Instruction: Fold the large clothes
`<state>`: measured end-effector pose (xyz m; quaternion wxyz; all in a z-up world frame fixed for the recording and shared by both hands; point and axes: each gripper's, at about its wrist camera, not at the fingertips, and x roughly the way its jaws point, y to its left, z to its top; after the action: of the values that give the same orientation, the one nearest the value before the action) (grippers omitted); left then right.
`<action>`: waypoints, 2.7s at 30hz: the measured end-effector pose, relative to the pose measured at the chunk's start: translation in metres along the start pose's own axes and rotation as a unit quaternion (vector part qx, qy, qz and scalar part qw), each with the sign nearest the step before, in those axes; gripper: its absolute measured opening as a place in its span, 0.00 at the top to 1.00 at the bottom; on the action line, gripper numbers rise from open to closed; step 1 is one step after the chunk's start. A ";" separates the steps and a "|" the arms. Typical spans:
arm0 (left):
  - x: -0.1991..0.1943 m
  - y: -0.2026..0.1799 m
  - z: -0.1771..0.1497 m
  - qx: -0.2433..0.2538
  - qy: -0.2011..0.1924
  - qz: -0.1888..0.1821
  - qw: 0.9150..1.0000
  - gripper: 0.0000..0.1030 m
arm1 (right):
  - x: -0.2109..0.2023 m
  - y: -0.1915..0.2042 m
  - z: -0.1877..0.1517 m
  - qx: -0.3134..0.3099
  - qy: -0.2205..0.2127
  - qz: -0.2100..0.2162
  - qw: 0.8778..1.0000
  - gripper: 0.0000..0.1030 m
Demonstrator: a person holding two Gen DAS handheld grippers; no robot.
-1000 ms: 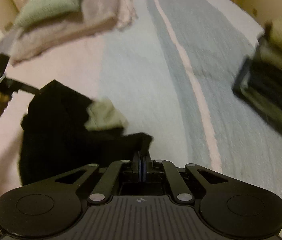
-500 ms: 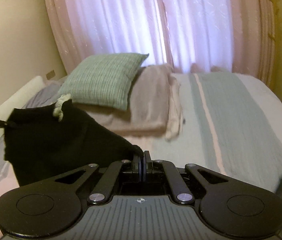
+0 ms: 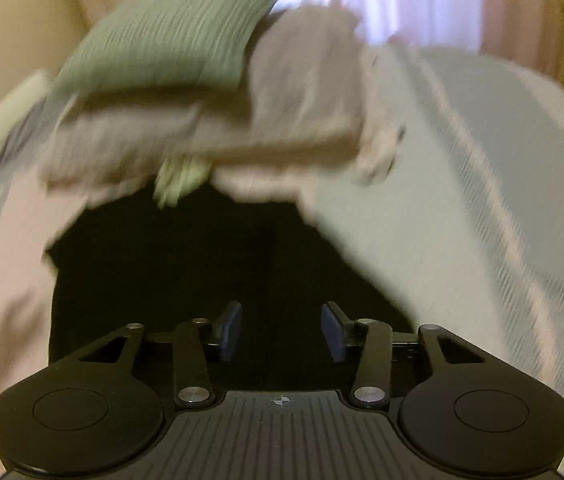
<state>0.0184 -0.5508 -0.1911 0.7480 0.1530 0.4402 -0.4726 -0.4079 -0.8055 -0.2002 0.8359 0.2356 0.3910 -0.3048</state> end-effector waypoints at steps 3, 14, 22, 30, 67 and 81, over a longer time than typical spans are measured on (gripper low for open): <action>0.021 -0.045 -0.030 0.056 0.016 -0.025 0.998 0.65 | 0.010 0.003 -0.040 -0.001 0.044 -0.005 0.999 0.57; 0.148 -0.261 -0.091 0.412 -0.042 -0.059 0.908 0.49 | 0.004 -0.030 -0.113 0.024 0.057 -0.029 0.998 0.54; 0.190 -0.278 -0.100 0.494 -0.066 -0.014 0.867 0.96 | 0.006 -0.052 -0.132 -0.005 0.042 -0.055 0.998 0.45; 0.028 -0.134 -0.021 0.207 -0.170 0.063 0.961 0.96 | -0.012 -0.061 -0.125 -0.006 0.047 -0.079 0.996 0.43; 0.129 -0.278 -0.152 0.255 0.076 -0.052 0.963 0.41 | -0.031 0.036 -0.208 0.087 0.080 0.027 0.993 0.41; 0.005 -0.155 -0.136 0.094 0.008 0.043 0.995 1.00 | -0.034 0.027 -0.204 0.110 0.072 0.065 0.989 0.41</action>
<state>-0.1814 -0.5439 -0.2430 0.7461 0.2455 0.3931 -0.4780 -0.5106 -0.6465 -0.2874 0.7927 0.3722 0.3984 -0.2727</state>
